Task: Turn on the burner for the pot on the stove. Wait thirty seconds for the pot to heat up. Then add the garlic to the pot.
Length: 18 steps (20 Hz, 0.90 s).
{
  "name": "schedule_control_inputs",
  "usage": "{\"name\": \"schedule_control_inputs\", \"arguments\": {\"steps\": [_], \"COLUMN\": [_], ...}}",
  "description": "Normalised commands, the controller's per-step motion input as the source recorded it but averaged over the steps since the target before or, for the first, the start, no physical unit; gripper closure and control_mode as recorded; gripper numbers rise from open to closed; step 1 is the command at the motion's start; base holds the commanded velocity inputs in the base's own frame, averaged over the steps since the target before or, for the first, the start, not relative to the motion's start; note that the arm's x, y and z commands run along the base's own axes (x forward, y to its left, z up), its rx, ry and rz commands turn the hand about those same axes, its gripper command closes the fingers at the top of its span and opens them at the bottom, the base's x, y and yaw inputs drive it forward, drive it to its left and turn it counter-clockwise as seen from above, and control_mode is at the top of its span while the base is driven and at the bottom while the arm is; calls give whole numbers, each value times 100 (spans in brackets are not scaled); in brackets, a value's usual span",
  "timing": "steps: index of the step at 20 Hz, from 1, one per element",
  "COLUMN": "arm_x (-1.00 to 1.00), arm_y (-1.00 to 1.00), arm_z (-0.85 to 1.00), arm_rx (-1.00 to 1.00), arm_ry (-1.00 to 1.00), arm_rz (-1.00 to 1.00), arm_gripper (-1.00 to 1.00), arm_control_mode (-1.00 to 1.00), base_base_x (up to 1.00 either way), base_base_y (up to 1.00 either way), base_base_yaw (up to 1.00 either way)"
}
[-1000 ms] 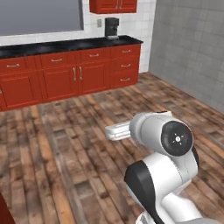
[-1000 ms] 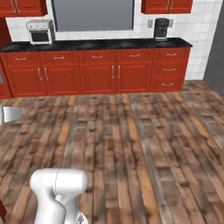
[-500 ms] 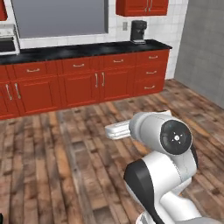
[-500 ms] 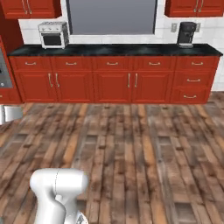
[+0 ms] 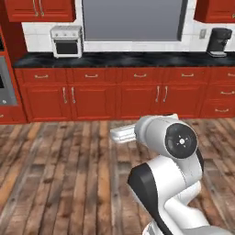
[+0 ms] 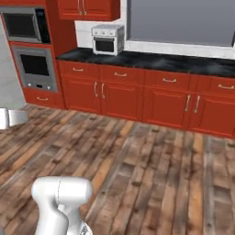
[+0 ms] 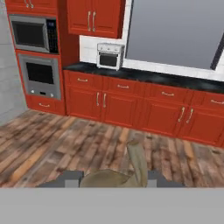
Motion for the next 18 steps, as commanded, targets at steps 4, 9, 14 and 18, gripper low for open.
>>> {"name": "schedule_control_inputs", "arguments": {"steps": [4,9,14,18], "arm_x": [0,0,0,0], "arm_y": [0,0,0,0], "arm_z": [0,0,0,0], "arm_rx": [0,0,0,0], "arm_ry": [0,0,0,0], "arm_rz": [0,0,0,0], "arm_gripper": [100,100,100,100], "arm_control_mode": [100,100,100,100], "base_base_x": [71,71,83,97], "base_base_y": [-4,-1,0,0], "base_base_yaw": [72,73,72,71]}}
